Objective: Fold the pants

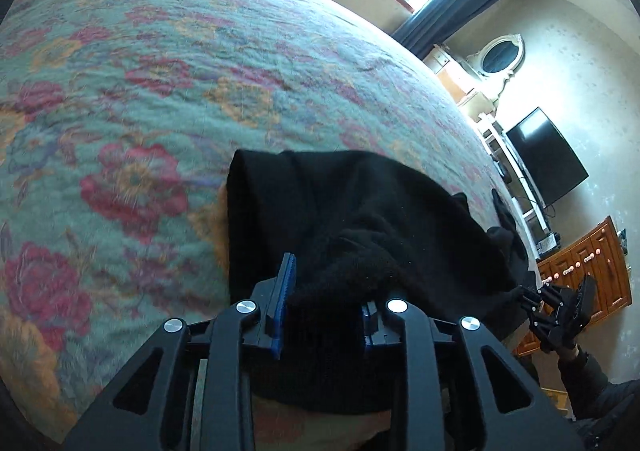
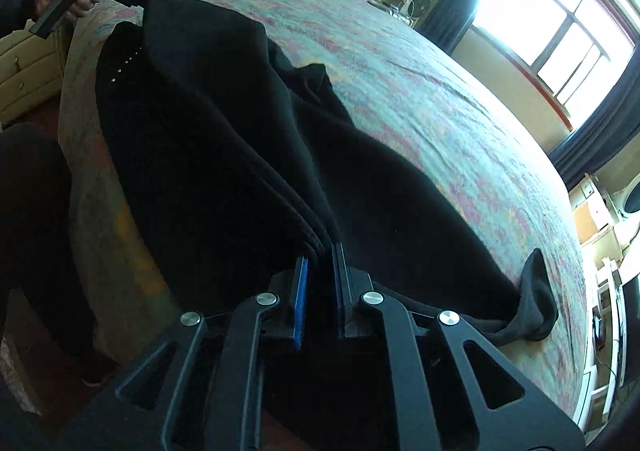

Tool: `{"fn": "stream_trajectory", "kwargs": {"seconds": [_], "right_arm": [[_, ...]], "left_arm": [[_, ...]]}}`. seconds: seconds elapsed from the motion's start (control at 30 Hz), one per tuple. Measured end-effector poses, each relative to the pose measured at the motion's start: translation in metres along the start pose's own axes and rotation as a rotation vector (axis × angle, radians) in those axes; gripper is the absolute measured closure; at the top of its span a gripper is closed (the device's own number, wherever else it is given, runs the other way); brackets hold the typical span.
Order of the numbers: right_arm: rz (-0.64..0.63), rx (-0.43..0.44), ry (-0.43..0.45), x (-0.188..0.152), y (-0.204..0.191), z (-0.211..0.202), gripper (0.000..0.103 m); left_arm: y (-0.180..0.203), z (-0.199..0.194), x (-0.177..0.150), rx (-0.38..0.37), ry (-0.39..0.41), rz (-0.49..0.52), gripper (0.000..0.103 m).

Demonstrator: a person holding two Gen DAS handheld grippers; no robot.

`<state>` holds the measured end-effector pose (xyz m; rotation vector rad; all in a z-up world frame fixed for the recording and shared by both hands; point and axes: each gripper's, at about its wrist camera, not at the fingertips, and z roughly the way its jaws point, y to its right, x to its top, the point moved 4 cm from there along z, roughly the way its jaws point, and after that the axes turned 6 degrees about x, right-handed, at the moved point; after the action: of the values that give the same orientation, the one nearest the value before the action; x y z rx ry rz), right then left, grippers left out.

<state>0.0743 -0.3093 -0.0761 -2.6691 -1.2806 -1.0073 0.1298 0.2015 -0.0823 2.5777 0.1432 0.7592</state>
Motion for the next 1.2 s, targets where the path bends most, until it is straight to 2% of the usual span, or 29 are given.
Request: {"fn": "stream_trajectory", "kwargs": {"seconds": [0.07,0.13,0.17,0.2,0.3,0.37,0.43,0.5,0.57,0.63,0.73,0.77,0.8,0.83,0.87,0.9,1.1,1.2], "right_arm": [[0.076,0.037,-0.002,-0.002,0.004,-0.001,0.083],[0.226,0.113,0.026,-0.002,0.015,-0.007,0.068],[0.322,0.165,0.046,-0.001,0.022,-0.008,0.053],[0.422,0.219,0.068,-0.003,0.025,-0.013,0.049],[0.742,0.399,0.138,-0.012,0.046,-0.015,0.046],[0.949,0.468,0.165,-0.025,0.057,-0.007,0.046],[1.151,0.497,0.184,-0.042,0.066,0.002,0.046],[1.349,0.564,0.227,-0.059,0.070,0.011,0.046],[1.486,0.604,0.263,-0.071,0.071,0.016,0.046],[1.545,0.611,0.294,-0.075,0.071,0.019,0.046],[1.546,0.583,0.294,-0.069,0.068,0.022,0.046],[1.558,0.575,0.300,-0.068,0.067,0.020,0.046],[1.570,0.570,0.305,-0.071,0.071,0.020,0.046],[1.586,0.563,0.311,-0.073,0.072,0.019,0.046],[1.606,0.559,0.321,-0.076,0.071,0.019,0.046],[1.620,0.549,0.326,-0.078,0.070,0.018,0.046],[1.672,0.411,0.368,-0.095,0.072,0.008,0.048],[1.691,0.395,0.372,-0.088,0.070,0.022,0.049]], "left_arm": [[-0.004,-0.008,-0.012,0.042,0.006,-0.011,0.073],[-0.012,-0.020,-0.020,0.038,0.037,-0.075,0.073],[-0.015,-0.025,-0.021,0.026,0.054,-0.114,0.072],[-0.016,-0.032,-0.023,0.016,0.081,-0.151,0.066],[-0.015,-0.041,-0.030,-0.048,0.131,-0.285,0.050],[-0.008,-0.035,-0.032,-0.090,0.138,-0.364,0.046],[-0.002,-0.025,-0.034,-0.109,0.134,-0.446,0.045],[0.001,-0.013,-0.036,-0.118,0.120,-0.531,0.045],[0.005,-0.002,-0.041,-0.103,0.116,-0.582,0.045],[0.006,0.006,-0.040,-0.053,0.127,-0.608,0.045],[0.005,0.010,-0.034,-0.011,0.171,-0.640,0.046],[0.006,0.011,-0.032,0.004,0.185,-0.650,0.053],[0.005,0.011,-0.031,0.027,0.191,-0.655,0.065],[0.004,0.014,-0.032,0.063,0.181,-0.661,0.072],[0.002,0.017,-0.033,0.091,0.165,-0.671,0.084],[0.001,0.020,-0.035,0.091,0.156,-0.684,0.087],[-0.005,0.019,-0.040,0.038,0.174,-0.734,0.089],[-0.005,0.022,-0.040,0.036,0.173,-0.733,0.089]]}}
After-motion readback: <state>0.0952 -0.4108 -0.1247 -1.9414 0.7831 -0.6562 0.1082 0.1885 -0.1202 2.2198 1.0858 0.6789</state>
